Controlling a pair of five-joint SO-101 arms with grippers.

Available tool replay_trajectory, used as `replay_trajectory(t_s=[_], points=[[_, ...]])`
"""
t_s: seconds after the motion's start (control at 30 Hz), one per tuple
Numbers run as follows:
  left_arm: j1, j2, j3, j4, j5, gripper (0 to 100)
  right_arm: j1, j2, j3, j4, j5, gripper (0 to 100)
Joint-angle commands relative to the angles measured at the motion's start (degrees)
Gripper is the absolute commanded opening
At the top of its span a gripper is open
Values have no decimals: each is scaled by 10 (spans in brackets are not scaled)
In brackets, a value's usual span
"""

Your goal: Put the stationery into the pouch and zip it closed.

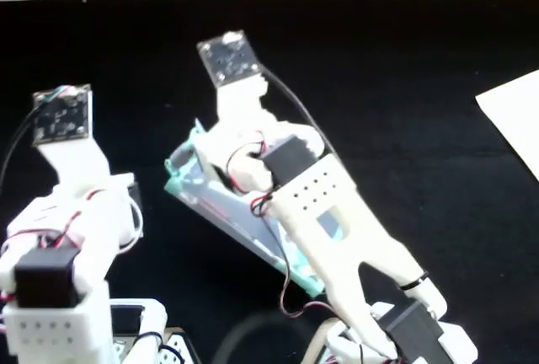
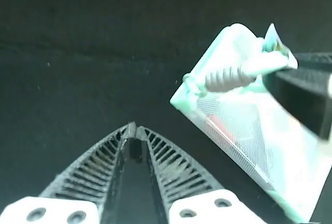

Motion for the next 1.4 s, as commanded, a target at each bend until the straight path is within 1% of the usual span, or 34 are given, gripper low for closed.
replay_trajectory(t_s=[0.0, 0.07, 0.1, 0.2, 0.27, 0.43, 0.47, 0.53, 0.6, 0.63, 0.67, 0.7, 0.73, 0.77, 0.8, 0.87, 0.9, 0.97, 1.03, 1.13, 1.2, 1.3, 1.37], points=[[-7, -2, 1, -20, -5, 12, -43, -7, 7, -20, -8, 178], [-7, -2, 1, -20, -5, 50, -62, -7, 6, -20, -8, 300], [-7, -2, 0, -20, -5, 84, -69, -7, 6, -20, -8, 334], [-7, -3, -22, -16, -5, 187, -75, -8, -28, -7, -6, 339], [-7, -3, -61, -4, -4, 210, -73, -8, -74, 28, -6, 339], [7, -2, -240, 92, -2, 210, -62, -7, -269, 178, -4, 339], [11, -2, -281, 119, -2, 210, -49, -7, -307, 213, 6, 339], [14, -2, -356, 169, -2, 210, -25, -7, -371, 282, 62, 335], [9, -4, -406, 187, -1, 181, 6, -7, -411, 360, 93, 283], [1, -7, -422, 187, -1, 137, 21, -8, -422, 392, 98, 232], [-10, -15, -428, 187, -2, 83, 37, -12, -416, 391, 103, 167], [-22, -22, -428, 187, -4, 25, 61, -25, -401, 390, 103, 96], [-31, -29, -422, 187, -4, 0, 87, -48, -384, 390, 103, 16], [-39, -37, -413, 187, -4, 19, 104, -72, -364, 390, 101, 1], [-49, -49, -401, 187, -4, 18, 109, -98, -336, 390, 101, 33], [-63, -76, -371, 187, -4, 7, 138, -155, -277, 390, 101, 23], [-65, -89, -350, 187, -4, 8, 161, -183, -241, 386, 101, 7], [-65, -108, -292, 187, -4, 8, 218, -239, -145, 369, 101, 8], [-65, -129, -210, 187, -4, 8, 292, -295, -29, 339, 101, 7], [-65, -160, -89, 178, -5, 8, 376, -386, 162, 253, 105, 7], [-66, -183, -7, 135, -5, 8, 405, -447, 277, 175, 108, 6], [-66, -209, 111, 61, -5, 8, 410, -524, 427, 67, 149, 6], [-66, -222, 178, 6, -5, 8, 412, -565, 512, 0, 161, 6]])
